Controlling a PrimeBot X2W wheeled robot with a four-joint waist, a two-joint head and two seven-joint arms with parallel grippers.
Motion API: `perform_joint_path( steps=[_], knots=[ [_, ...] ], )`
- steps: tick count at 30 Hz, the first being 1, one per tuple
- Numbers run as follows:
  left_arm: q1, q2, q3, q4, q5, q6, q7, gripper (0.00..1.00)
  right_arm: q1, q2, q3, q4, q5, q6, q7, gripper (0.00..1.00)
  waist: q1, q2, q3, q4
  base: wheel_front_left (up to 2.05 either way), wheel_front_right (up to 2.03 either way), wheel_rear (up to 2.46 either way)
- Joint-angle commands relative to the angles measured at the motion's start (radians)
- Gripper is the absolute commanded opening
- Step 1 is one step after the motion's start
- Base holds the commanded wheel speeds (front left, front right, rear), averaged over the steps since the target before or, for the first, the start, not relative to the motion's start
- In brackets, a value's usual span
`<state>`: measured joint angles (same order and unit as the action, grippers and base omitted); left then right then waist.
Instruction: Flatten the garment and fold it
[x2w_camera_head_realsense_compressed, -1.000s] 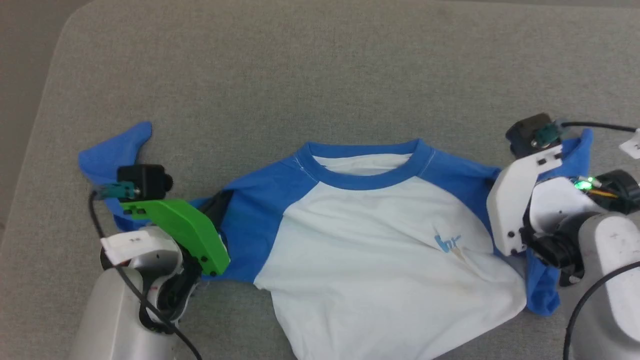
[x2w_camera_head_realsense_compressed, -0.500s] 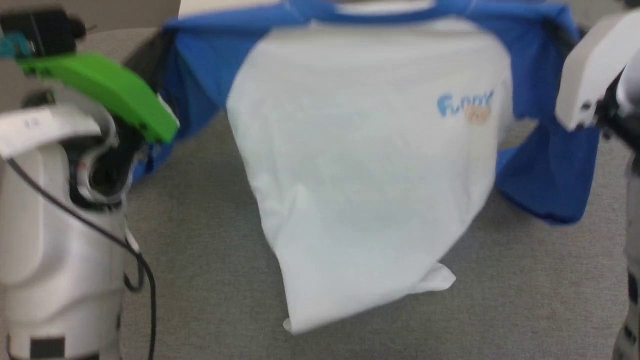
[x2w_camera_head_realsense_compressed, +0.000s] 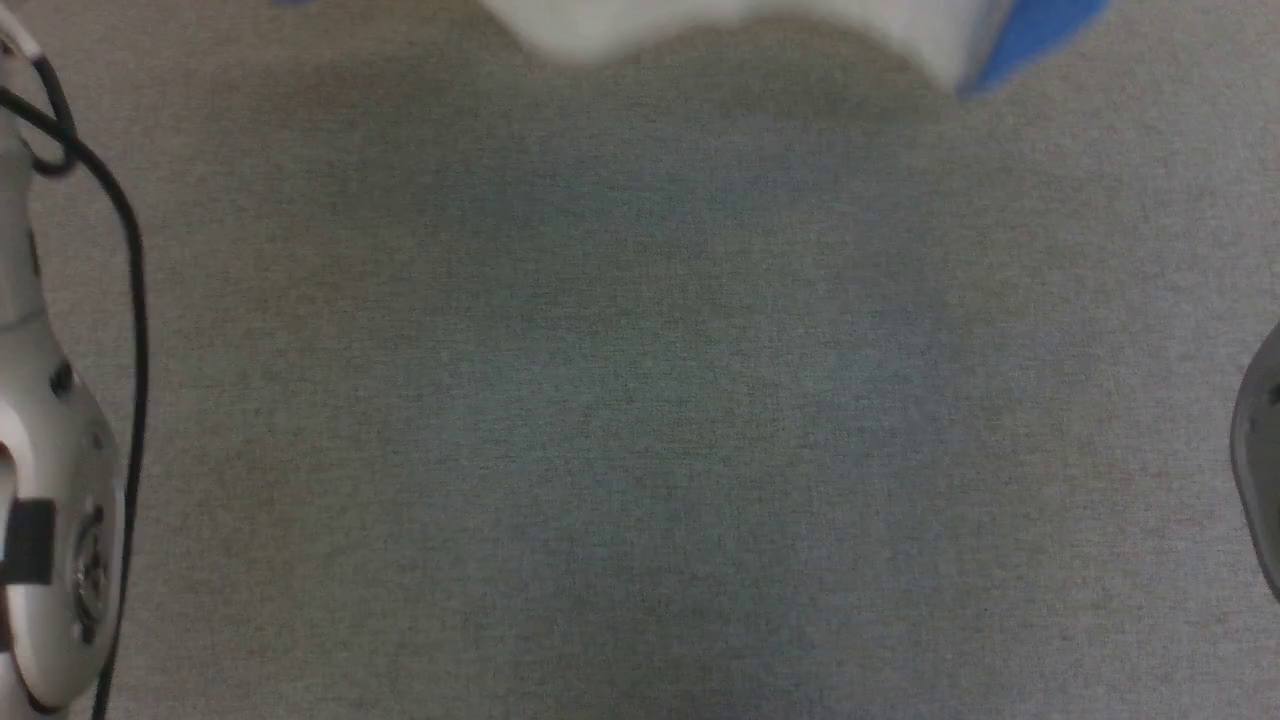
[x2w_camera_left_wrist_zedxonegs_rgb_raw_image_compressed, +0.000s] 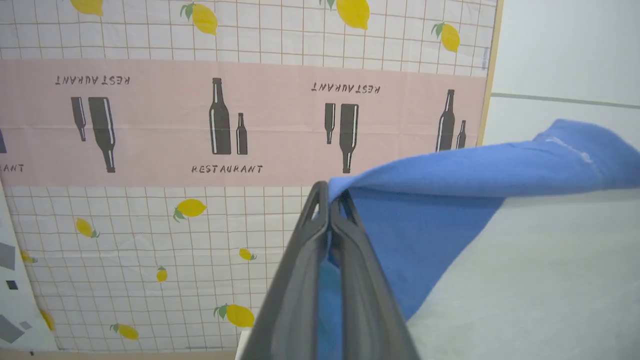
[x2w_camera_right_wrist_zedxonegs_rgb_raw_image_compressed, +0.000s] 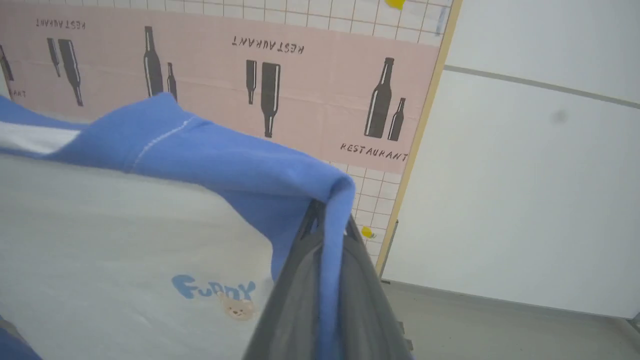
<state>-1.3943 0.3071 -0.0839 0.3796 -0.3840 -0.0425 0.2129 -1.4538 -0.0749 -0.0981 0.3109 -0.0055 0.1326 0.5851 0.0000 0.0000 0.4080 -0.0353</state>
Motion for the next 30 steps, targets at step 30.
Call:
perform_joint_path(
  steps=[30],
  knots=[
    [0.603,-0.054,-0.074,0.210,-0.162,-0.086,-0.312,0.00,0.691,-0.154,0.122,0.041,0.278,-0.002,-0.324,0.00,0.0000,0.0000,-0.163,0.058,0.00,0.00,0.00]
  ],
)
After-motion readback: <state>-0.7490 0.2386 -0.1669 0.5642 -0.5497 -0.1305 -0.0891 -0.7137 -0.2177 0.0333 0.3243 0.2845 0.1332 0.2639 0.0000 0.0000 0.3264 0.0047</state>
